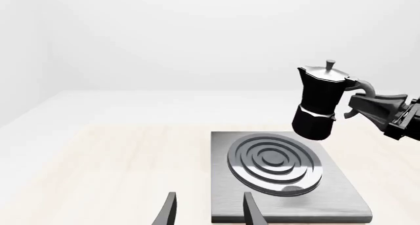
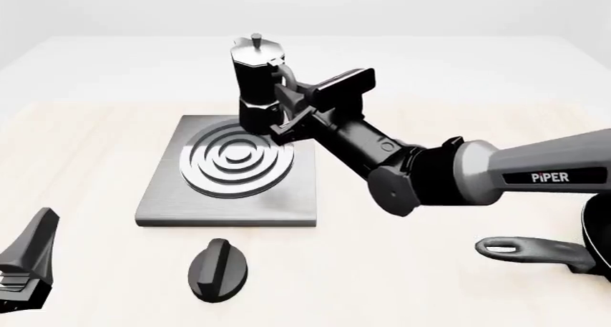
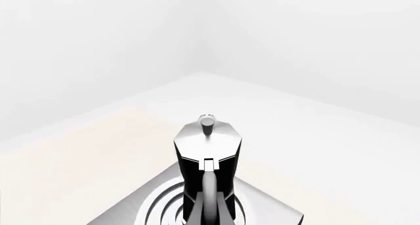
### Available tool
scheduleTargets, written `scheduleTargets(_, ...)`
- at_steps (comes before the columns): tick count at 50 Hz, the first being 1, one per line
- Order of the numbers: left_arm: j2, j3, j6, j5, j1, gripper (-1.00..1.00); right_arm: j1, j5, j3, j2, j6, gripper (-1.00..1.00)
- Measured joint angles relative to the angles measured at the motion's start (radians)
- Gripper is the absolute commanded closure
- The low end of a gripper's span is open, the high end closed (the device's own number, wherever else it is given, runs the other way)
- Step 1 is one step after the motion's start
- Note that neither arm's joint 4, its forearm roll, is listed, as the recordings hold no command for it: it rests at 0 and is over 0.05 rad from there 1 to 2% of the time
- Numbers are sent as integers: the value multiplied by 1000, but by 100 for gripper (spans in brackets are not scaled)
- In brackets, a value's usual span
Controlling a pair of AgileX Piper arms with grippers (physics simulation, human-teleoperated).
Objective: Put the moka pot on the stove.
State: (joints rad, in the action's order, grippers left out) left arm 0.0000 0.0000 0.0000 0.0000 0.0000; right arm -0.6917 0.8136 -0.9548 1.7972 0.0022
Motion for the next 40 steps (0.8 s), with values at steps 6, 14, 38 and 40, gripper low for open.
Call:
scheduleTargets(6, 0, 0, 0, 0, 0, -100, -6, 4, -17, 15, 6, 100)
scheduleTargets(14, 0, 0, 0, 0, 0, -100, -13, 8, -35, 34, 13, 100)
scheduleTargets(38, 0, 0, 0, 0, 0, -100, -27, 18, -82, 101, 32, 100)
scheduleTargets(40, 0, 0, 0, 0, 0, -100, -28, 18, -85, 107, 33, 100)
